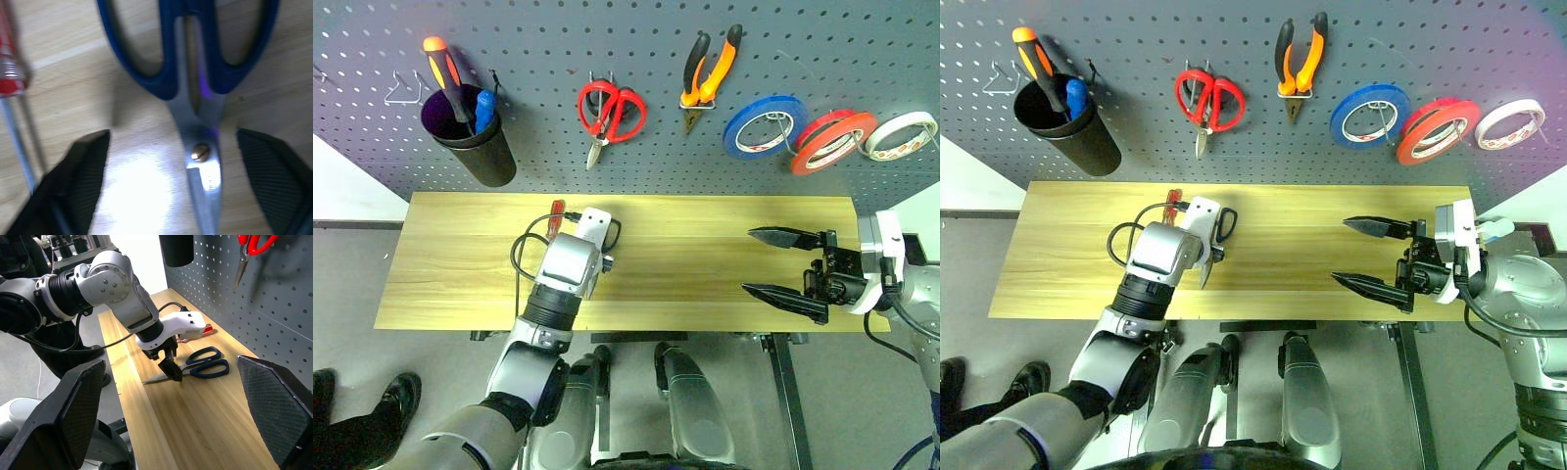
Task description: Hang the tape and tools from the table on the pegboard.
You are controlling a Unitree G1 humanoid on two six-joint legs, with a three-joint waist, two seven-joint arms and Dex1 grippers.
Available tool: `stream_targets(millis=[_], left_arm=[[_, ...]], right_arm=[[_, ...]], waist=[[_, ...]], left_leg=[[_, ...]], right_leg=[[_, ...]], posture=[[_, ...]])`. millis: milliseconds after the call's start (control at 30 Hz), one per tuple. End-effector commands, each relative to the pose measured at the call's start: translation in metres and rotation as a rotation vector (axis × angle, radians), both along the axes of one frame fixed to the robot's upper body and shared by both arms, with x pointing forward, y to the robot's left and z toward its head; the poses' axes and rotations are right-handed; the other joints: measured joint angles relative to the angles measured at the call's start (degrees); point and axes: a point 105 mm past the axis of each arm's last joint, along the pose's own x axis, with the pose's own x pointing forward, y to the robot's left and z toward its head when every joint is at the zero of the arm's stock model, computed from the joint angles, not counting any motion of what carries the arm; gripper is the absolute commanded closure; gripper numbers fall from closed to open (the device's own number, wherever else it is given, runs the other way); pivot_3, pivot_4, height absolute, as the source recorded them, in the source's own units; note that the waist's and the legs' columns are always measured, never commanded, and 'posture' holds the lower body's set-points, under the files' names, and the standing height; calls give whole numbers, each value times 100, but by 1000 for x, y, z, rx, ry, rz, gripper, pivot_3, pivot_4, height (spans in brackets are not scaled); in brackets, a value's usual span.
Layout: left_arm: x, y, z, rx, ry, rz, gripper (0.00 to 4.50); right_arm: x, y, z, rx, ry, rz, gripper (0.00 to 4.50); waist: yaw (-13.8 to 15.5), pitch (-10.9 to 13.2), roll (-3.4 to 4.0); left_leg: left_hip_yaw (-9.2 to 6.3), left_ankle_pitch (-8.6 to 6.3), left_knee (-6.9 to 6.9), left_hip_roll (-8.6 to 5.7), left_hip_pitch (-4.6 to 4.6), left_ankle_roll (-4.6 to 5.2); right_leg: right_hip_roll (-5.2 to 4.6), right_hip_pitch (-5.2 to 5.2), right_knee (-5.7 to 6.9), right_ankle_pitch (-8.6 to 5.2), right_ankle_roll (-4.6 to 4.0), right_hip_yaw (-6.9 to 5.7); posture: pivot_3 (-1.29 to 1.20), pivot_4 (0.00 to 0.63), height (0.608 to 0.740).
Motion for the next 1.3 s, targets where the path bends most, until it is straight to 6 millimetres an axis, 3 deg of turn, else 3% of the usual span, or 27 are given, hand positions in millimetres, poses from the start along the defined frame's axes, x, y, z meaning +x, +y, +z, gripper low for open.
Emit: stream_targets(millis=[33, 233, 267, 633, 967, 1167, 1300], left_arm=[[-6, 2, -11, 25, 54, 17, 1807], [-5, 6, -14, 47, 65, 37, 3770], [-5, 7, -15, 51, 65, 43, 3854], [-3, 8, -12, 41, 31, 44, 3854], [9, -1, 21, -31, -147, -55, 3854], [-8, -21, 25, -128, -122, -337, 3854], [-19, -16, 22, -100, -104, -440, 3854]], right_arm=[[-2, 0, 7, -7, -37, -2, 0], [-2, 0, 11, -8, -51, -13, 0], [-2, 0, 12, -6, -53, -15, 0], [5, -1, 12, 7, -58, -34, 0], [7, -3, 11, 21, -46, -29, 0], [8, -7, 11, 28, -42, -27, 0], [11, -8, 11, 25, -46, -26, 0]], waist=[[-3, 0, 0], [-18, 0, 0], [-18, 0, 0], [-14, 0, 0], [-2, 2, 0], [3, 2, 1], [-8, 1, 3]], left_leg=[[0, 1, 0, 0, 0, 1], [0, 0, 0, 0, 2, 0], [0, 0, 0, 0, 3, -1], [0, -2, 3, 0, 5, -4], [0, -2, 2, 0, -1, -4], [0, -1, 2, 0, -4, -2], [0, -2, 1, 0, -3, -5]], right_leg=[[0, 0, 1, 0, 0, 0], [1, 0, 2, 0, 0, 0], [1, 0, 3, 0, 0, 0], [1, 4, 4, 1, 1, 0], [1, -1, 0, 1, 1, 0], [0, -3, -2, 1, 1, -1], [0, -4, -1, 2, -1, 0]], posture=[[-239, 415, 718], [-243, 419, 718], [-242, 418, 718], [-226, 416, 718], [-211, 403, 718], [-200, 385, 718], [-197, 376, 718]])
